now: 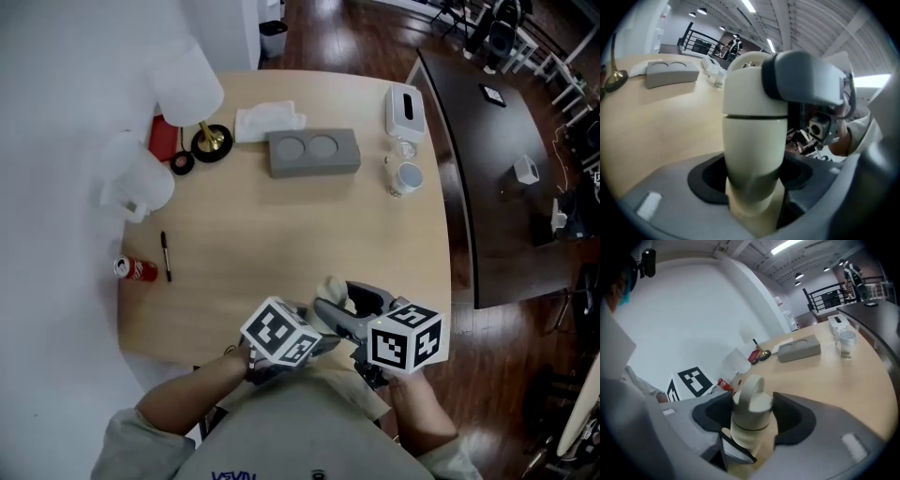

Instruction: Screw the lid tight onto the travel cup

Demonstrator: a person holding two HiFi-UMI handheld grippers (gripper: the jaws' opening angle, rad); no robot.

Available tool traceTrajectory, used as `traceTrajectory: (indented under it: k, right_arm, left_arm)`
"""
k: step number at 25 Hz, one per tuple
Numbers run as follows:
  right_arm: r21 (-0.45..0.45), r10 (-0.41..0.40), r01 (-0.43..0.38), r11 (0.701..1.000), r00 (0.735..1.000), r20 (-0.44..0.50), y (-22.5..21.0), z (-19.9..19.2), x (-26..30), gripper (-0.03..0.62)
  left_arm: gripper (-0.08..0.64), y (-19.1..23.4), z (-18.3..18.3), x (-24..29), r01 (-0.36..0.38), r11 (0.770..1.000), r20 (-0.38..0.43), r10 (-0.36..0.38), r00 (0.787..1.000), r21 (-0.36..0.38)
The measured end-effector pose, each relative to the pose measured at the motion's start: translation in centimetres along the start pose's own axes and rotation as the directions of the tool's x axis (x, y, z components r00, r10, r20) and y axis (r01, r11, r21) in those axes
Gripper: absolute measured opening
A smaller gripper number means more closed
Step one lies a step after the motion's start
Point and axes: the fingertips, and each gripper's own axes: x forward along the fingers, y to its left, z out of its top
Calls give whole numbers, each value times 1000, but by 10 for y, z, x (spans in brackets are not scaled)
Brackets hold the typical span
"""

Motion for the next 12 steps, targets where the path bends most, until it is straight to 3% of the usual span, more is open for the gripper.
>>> traceTrajectory:
  k: [3,5,6,9,12]
  right_arm:
    - [31,-9,8,999,1000,14,-2,-2,2,272]
    - [31,66,-67,997,997,31,6,2,-2,276]
    - [29,120,-122,992,992,46,12,6,-8,292]
    - [26,317,-322,947,942,114,28,25,-33,310]
    - [24,497,-509,861,849,180,31,40,-53,310]
  left_arm:
    - [316,-1,-3,2,49,999,-20,-49,999,-11]
    - [316,-10,-2,-3,173,985,-14,-174,985,-23]
    - [316,-17,0,-8,254,967,-2,-254,967,-28]
    - [316,-43,13,-33,491,871,51,-490,870,-26]
    - [317,-61,23,-55,627,778,57,-628,776,23]
